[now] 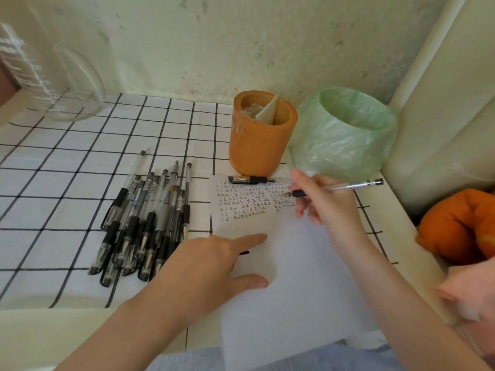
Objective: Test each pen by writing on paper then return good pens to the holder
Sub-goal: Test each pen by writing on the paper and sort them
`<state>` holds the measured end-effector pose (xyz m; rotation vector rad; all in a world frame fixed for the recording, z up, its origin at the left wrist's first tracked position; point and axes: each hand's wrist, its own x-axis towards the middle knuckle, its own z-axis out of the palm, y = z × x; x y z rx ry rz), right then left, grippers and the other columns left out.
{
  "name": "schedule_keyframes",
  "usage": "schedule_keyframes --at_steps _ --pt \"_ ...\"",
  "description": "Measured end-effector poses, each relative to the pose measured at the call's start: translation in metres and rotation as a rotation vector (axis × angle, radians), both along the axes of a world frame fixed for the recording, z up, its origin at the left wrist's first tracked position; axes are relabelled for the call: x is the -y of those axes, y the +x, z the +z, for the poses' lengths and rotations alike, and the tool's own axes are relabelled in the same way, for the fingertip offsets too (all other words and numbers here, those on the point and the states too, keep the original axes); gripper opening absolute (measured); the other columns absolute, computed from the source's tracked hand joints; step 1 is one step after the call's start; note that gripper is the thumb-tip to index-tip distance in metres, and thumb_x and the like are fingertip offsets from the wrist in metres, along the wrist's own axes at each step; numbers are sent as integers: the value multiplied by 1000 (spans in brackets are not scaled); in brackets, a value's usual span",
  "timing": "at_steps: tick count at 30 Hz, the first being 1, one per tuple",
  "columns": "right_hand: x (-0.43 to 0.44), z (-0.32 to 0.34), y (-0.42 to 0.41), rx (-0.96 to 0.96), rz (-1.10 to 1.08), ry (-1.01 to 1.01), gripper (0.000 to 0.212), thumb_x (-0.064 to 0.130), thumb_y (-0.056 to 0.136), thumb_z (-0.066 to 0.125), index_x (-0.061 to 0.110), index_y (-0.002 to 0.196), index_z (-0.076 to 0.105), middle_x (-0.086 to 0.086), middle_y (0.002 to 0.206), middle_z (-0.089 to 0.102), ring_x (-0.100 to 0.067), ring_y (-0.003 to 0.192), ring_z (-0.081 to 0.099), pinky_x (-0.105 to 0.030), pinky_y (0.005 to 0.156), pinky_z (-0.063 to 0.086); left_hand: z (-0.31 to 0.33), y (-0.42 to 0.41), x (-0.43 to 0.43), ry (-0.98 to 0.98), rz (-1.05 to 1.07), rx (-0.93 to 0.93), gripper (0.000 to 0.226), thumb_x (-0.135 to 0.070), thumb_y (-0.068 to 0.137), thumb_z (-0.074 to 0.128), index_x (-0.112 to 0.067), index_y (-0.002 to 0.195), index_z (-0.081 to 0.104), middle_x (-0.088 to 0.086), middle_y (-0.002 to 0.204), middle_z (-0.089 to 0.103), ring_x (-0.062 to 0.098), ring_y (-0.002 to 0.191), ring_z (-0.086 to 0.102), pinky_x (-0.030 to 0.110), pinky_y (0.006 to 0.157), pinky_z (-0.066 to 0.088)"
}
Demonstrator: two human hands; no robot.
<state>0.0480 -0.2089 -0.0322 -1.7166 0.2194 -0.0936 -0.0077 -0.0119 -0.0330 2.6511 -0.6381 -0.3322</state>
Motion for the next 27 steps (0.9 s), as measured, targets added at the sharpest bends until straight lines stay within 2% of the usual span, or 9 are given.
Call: schedule_keyframes --at_steps 3,4,6,9,12,14,18,23,27 --pt "-5 -13 2 106 -52 -89 49 31 79 75 -10 64 53 -3 40 41 -16 40 36 -21 45 32 -2 -1 1 37 -30 33 66 -67 80 44 -53 138 17 -7 87 59 9 82 55 20 64 33" --pt "-7 -15 3 124 -68 -100 49 30 78 76 -9 61 51 -2 39 39 -15 39 33 -21 45 31 -3 -2 2 41 -33 44 66 -66 81 44 -52 139 16 -8 99 61 9 87 57 20 64 31" --pt "-8 -19 5 149 -95 -100 54 31 78 76 -10 59 47 -2 39 38 -16 40 32 -24 45 30 -3 -3 2 46 -39 66 66 -66 82 43 -52 139 14 -10 108 60 9 91 57 19 65 29" --pt "-10 -25 7 189 -135 -129 51 28 81 74 -2 53 45 -7 45 39 -17 45 32 -26 48 29 -4 -3 2 37 -37 74 65 -65 82 42 -52 139 13 -10 109 60 10 93 56 19 65 29" --pt "-9 -29 9 199 -171 -204 41 13 84 67 7 51 42 2 44 36 -12 47 31 -24 50 28 -6 -3 2 25 -38 79 65 -65 82 42 -52 139 13 -11 107 60 8 92 57 19 65 31" --pt "-9 -32 10 204 -180 -246 37 7 82 63 4 52 41 7 43 32 -10 49 29 -24 50 27 -7 -3 2 18 -36 90 65 -66 82 42 -52 139 13 -11 106 60 9 93 57 20 65 30" --pt "-8 -34 10 218 -184 -265 35 4 81 61 -1 54 38 6 46 29 -10 52 27 -25 50 25 -10 -2 1 8 -33 97 65 -65 82 42 -52 139 14 -11 106 60 10 92 58 21 65 32" --pt "-9 -34 11 238 -161 -270 34 4 81 60 -8 57 38 -7 54 30 -12 55 28 -24 50 24 -11 -2 1 7 -27 88 65 -66 82 42 -52 139 14 -10 103 60 12 91 58 21 64 31" --pt "-8 -36 11 246 -154 -283 35 3 82 61 -4 55 39 -2 50 31 -9 51 28 -22 49 26 -11 -2 1 5 -30 83 65 -65 82 42 -52 139 14 -9 103 60 11 91 58 21 64 31"
